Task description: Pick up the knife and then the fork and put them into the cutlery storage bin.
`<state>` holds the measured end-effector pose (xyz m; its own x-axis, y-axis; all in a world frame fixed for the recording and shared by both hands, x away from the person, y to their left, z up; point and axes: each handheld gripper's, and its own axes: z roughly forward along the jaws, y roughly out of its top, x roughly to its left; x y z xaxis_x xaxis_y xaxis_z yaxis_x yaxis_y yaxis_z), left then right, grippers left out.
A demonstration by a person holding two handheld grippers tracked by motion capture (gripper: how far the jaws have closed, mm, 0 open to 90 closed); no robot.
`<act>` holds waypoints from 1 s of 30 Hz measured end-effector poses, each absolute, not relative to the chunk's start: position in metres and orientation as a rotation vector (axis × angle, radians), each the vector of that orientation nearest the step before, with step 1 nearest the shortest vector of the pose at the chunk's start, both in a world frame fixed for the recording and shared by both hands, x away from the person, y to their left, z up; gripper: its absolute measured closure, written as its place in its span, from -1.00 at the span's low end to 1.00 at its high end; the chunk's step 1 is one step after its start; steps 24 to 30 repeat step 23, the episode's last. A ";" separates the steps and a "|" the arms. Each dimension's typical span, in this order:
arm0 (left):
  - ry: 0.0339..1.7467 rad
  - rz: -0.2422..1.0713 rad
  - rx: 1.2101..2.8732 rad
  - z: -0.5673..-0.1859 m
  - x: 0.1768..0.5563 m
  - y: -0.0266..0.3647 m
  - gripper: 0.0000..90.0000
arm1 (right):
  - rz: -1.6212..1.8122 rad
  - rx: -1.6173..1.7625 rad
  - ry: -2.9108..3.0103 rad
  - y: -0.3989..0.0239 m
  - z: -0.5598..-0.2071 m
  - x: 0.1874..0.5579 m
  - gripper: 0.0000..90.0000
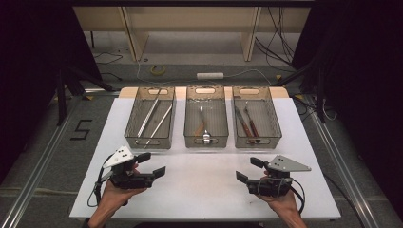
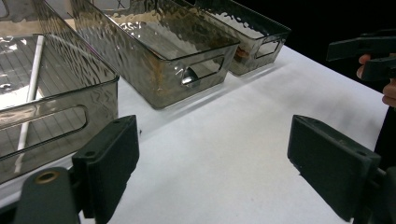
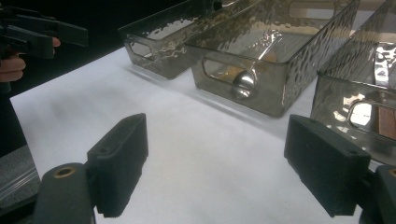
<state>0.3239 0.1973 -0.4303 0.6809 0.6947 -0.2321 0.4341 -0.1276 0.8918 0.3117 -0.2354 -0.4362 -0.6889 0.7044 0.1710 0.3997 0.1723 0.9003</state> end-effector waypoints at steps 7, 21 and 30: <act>0.905 0.288 1.762 -0.430 0.324 0.197 -0.64 | 1.513 1.048 2.164 -0.235 -0.436 0.312 -0.50; 0.904 0.290 1.762 -0.430 0.324 0.197 -0.64 | 1.514 1.045 2.162 -0.234 -0.435 0.312 -0.51; 0.903 0.291 1.763 -0.430 0.325 0.197 -0.64 | 1.515 1.046 2.161 -0.234 -0.435 0.312 -0.52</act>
